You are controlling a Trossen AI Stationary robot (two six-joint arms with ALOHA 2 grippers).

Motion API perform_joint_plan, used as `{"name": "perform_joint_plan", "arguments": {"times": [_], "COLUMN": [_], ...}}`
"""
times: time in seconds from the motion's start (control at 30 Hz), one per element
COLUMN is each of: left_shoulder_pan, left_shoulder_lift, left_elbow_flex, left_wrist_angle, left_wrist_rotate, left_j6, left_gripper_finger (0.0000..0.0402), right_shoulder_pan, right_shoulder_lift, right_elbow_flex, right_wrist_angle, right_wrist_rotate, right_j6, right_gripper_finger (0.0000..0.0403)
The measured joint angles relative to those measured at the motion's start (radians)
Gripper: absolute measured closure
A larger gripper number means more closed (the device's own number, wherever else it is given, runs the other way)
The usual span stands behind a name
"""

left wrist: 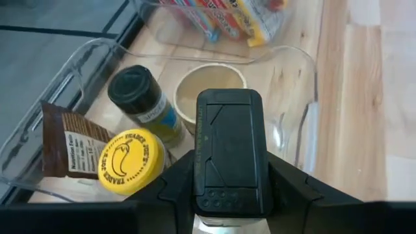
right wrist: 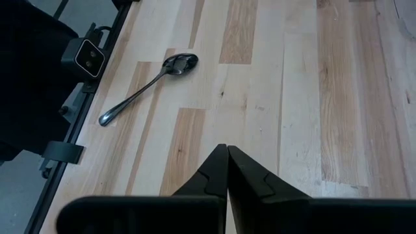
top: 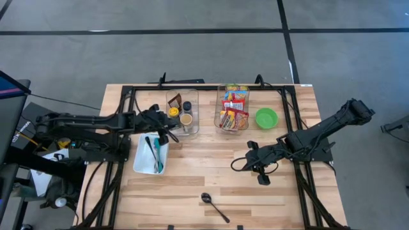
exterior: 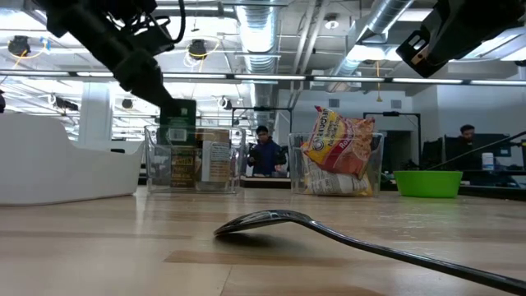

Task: Pick & Place Food Item
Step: Put the black seasoning can into the left transparent bin

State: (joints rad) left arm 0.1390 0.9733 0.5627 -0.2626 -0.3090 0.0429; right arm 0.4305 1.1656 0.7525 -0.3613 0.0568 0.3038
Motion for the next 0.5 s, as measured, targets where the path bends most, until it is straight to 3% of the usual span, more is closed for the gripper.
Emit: {"name": "perform_joint_plan", "arguments": {"times": [0.23, 0.5], "left_shoulder_pan": [0.054, 0.165], "left_shoulder_lift": [0.0, 0.0], "left_elbow_flex": [-0.05, -0.093], "left_wrist_angle": [0.074, 0.119], "left_wrist_rotate": [0.004, 0.134], "left_j6": [0.03, 0.029], "left_gripper_finger": [0.027, 0.0267], "right_shoulder_pan": [0.0, 0.0], "right_shoulder_lift": [0.0, 0.0], "right_elbow_flex": [0.0, 0.0], "right_wrist_angle": [0.0, 0.001], "right_wrist_rotate": [0.0, 0.0], "right_j6": [0.0, 0.003], "right_gripper_finger": [0.0403, 0.0403]}}
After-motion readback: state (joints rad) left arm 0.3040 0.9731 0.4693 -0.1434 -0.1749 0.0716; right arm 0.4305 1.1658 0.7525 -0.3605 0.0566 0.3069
